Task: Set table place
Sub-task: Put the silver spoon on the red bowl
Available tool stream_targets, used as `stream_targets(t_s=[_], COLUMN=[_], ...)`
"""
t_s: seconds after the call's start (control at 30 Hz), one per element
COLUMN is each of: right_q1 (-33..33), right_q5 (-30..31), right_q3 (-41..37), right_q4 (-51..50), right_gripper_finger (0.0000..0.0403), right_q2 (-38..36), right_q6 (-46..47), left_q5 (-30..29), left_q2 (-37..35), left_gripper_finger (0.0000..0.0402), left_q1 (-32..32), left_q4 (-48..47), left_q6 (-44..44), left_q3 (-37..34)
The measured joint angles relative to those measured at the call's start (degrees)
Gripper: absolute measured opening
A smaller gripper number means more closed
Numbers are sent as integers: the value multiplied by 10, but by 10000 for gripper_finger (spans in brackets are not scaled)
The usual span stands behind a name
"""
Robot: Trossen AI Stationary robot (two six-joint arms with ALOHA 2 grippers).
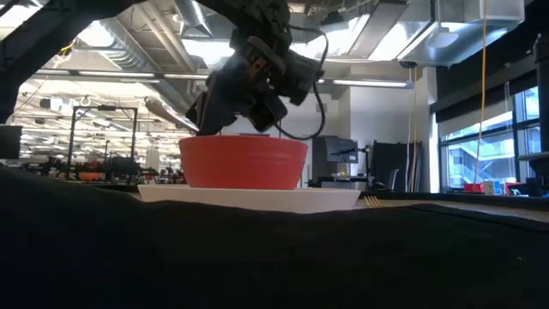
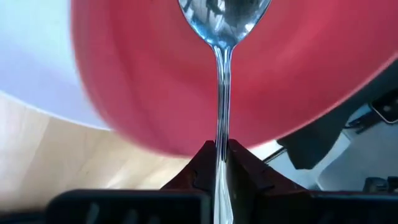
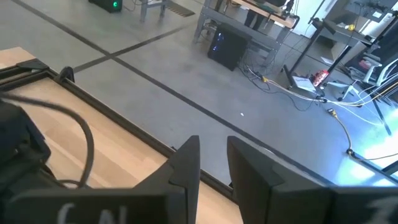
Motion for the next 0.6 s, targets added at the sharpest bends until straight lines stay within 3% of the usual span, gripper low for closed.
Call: stream_targets(t_s=[0.13, 0.6], right_q1=[0, 0], right_q5=[0, 0], right_q3=[0, 0], right_q4=[0, 0], right_gripper_finger=[85, 85], right_q2=[0, 0], right_q6=[0, -1], left_q5=[27, 32], left_q2=[17, 46], left_gripper_finger=[13, 18], left_q1=[-8, -19], left_q4=[0, 4], left_q6=[16, 20], left_q3=[0, 1])
